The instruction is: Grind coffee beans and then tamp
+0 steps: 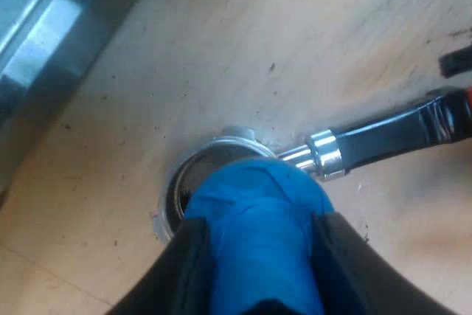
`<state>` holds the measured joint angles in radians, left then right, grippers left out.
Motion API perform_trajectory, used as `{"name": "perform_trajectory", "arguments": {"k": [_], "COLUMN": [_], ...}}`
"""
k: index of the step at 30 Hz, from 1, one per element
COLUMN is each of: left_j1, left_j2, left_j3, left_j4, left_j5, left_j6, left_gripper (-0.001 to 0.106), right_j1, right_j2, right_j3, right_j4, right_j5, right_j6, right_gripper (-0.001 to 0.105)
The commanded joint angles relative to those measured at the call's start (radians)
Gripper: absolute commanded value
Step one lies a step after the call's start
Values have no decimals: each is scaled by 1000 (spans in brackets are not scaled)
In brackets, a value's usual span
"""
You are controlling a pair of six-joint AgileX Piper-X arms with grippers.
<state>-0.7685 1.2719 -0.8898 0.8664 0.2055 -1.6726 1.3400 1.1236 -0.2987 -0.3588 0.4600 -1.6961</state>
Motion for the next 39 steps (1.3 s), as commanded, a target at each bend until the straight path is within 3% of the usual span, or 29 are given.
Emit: {"name": "perform_trajectory", "arguments": {"k": [1, 23, 39], "left_j1": [-5, -5, -1], "left_j2": [14, 131, 145], "left_j3": [-12, -12, -12], "left_j4": [-5, -36, -63], "left_j5": [-10, -14, -24], "left_j6": [-12, -12, -12], "left_gripper": [0, 0, 0], "right_j1": [1, 1, 1], "right_j2": [-10, -10, -10], "right_j3": [2, 2, 2], "right_j4": [-12, -12, -12], "right_j5": [-1, 8, 8], "right_j6": [-7, -7, -7], "right_gripper": [82, 82, 82]}}
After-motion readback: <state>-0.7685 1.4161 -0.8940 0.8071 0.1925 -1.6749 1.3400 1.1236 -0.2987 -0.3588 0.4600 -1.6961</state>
